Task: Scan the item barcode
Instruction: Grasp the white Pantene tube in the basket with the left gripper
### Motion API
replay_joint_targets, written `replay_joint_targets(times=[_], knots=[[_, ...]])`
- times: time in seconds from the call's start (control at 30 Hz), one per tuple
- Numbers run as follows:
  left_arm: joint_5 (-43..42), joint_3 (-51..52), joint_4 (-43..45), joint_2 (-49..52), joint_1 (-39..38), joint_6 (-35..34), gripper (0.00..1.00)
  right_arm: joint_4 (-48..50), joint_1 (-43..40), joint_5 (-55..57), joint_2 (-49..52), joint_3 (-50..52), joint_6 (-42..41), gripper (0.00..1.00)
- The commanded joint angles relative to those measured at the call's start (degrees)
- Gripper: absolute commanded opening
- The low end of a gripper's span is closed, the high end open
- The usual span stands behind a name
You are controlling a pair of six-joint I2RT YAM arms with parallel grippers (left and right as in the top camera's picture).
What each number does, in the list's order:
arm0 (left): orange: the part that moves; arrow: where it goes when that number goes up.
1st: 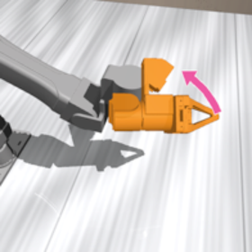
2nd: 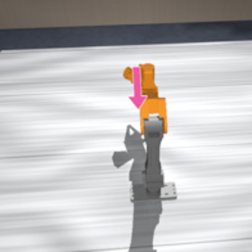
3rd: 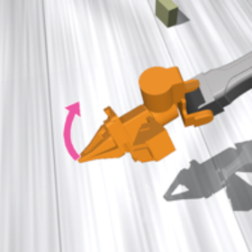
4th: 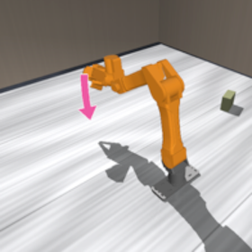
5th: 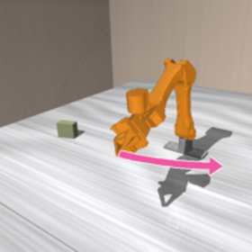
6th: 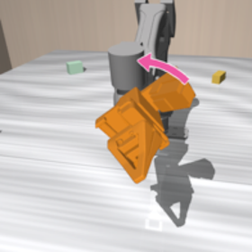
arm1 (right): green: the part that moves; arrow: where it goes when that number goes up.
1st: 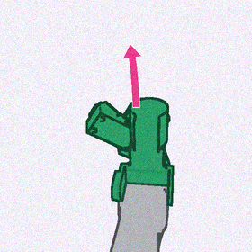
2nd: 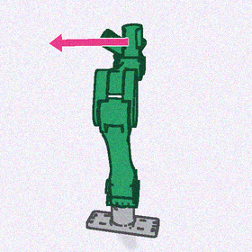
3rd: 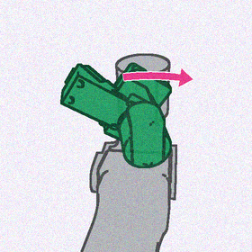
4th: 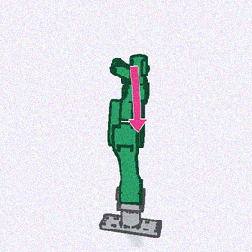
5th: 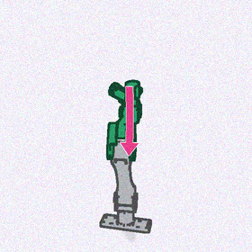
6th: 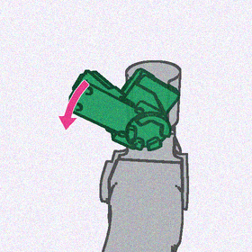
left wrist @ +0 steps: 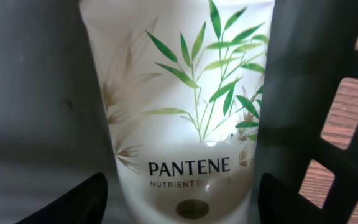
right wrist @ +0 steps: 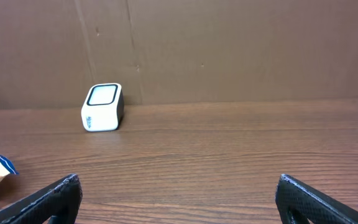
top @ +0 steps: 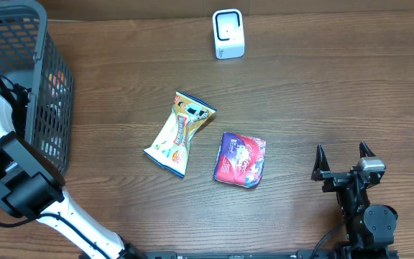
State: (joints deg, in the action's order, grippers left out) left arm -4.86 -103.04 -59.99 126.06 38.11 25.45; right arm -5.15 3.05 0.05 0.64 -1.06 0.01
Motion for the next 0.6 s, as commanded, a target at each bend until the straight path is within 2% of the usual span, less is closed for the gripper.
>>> replay_joint_targets(times=[0.0,0.1,0.33,0.43,0.57], knots=[[0.4,1.8,1.0,-0.5,0.0,-1.0,0.70,0.3,-0.2,0.3,-0.4,0.6,0.3,1.00],[0.4,3.4,2.2,-0.5,0.0,-1.5,0.57,0.3,-0.2,0.3,-0.4,0.6,0.3,1.00],[0.4,8.6,4.2,-0.5,0.0,-3.6,0.57,0.3,-0.2,0.3,-0.4,0.6,0.3,1.00],[0.4,9.2,4.5,-0.5,0.0,-4.9,0.36,0.3,-0.2,0.3,-0.4,0.6,0.3,1.00],[0.4,9.1,4.5,-0.5,0.0,-5.2,0.24,0.3,-0.2,0.3,-0.4,0.6,0.3,1.00]])
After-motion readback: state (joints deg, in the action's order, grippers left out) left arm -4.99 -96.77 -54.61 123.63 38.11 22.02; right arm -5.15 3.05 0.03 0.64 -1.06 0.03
